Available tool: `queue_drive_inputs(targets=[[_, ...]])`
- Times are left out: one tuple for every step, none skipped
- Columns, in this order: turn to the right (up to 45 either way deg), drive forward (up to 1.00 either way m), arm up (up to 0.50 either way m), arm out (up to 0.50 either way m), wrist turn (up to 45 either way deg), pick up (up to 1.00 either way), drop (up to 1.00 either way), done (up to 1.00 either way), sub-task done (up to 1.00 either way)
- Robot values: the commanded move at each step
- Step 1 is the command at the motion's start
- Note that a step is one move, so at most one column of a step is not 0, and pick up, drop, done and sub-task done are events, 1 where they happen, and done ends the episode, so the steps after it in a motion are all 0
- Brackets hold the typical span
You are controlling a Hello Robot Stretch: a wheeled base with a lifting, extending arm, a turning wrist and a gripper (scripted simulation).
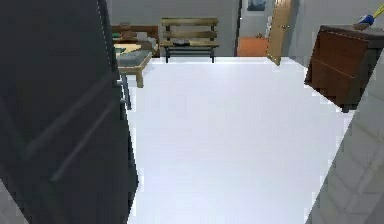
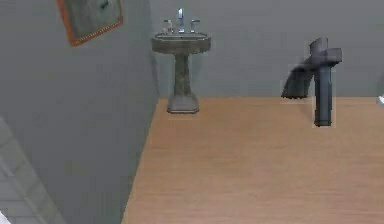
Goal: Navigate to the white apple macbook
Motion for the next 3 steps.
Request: queue_drive_inputs(targets=[[0.0,1.00,0.00,0.00,0.0,0.00,0.00,0.00,0.00],[-6.0,0.00,0.00,0.00,0.0,0.00,0.00,0.00,0.00],[0.0,0.20,0.00,0.00,0.0,0.00,0.00,0.00,0.00]])
